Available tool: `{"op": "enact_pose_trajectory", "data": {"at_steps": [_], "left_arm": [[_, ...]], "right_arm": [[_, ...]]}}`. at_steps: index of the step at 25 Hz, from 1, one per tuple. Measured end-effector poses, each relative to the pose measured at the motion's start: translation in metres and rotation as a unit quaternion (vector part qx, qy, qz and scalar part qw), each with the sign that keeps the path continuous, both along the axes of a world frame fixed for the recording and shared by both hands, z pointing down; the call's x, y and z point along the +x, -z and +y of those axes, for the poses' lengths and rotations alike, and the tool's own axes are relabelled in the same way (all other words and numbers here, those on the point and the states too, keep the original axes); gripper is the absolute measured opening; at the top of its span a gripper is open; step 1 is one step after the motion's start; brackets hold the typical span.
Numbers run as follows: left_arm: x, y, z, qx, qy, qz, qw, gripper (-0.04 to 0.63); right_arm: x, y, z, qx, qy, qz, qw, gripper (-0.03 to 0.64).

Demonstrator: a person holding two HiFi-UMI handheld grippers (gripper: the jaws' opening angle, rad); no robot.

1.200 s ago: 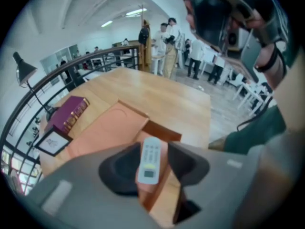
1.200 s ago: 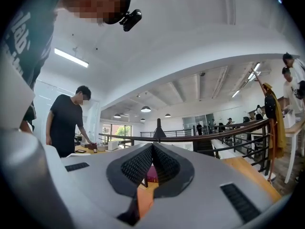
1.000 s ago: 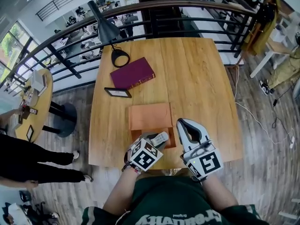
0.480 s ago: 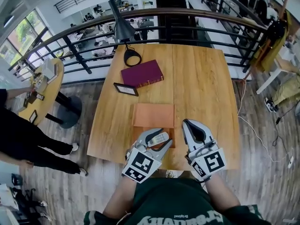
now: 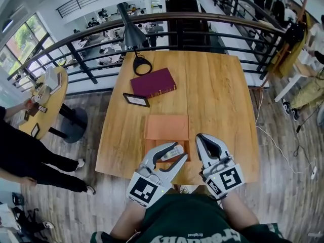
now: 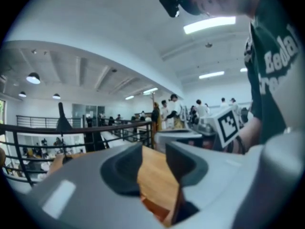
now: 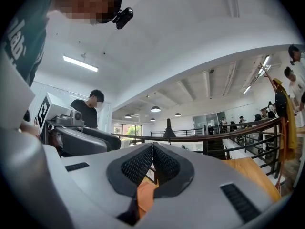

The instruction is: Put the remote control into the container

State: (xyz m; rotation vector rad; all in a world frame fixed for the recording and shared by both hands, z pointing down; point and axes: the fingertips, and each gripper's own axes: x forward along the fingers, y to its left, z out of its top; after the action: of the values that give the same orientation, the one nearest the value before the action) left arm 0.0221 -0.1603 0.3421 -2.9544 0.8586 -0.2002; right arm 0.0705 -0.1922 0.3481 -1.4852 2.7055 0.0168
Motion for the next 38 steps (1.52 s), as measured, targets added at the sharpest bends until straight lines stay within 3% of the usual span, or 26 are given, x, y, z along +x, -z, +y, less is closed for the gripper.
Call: {"op": "enact_pose_trajectory", "data": {"at_steps": [10, 19, 27, 31, 34, 38], "left_arm": [[-0.030, 0.001, -0.001, 0.001, 0.011, 0.022, 0.9997, 0.098], [-0.057, 0.015, -0.005, 0.040, 0.028, 0.029, 0.9984, 0.023], [-0.069, 0.004, -0.008, 0.075, 0.045, -0.024, 0.9959, -0.003], [-0.069, -0.003, -0.003, 0.097, 0.063, -0.070, 0.9908, -0.003], [-0.067, -0.002, 0.000, 0.107, 0.062, -0.071, 0.9897, -0.003], [-0.065, 0.003, 0.008, 0.103, 0.050, -0.047, 0.9923, -0.003]], "right_arm": [[-0.018, 0.001, 0.004, -0.010, -0.009, -0.003, 1.000, 0.017], [-0.036, 0.006, 0.005, -0.005, -0.010, 0.003, 1.000, 0.017], [-0.044, 0.011, 0.008, 0.004, -0.016, -0.012, 1.000, 0.017], [-0.047, 0.011, 0.011, 0.006, -0.014, 0.002, 1.000, 0.017], [-0.052, 0.009, 0.013, 0.007, -0.009, 0.017, 1.000, 0.017], [-0.054, 0.010, 0.017, 0.006, -0.003, 0.016, 1.000, 0.017]]}}
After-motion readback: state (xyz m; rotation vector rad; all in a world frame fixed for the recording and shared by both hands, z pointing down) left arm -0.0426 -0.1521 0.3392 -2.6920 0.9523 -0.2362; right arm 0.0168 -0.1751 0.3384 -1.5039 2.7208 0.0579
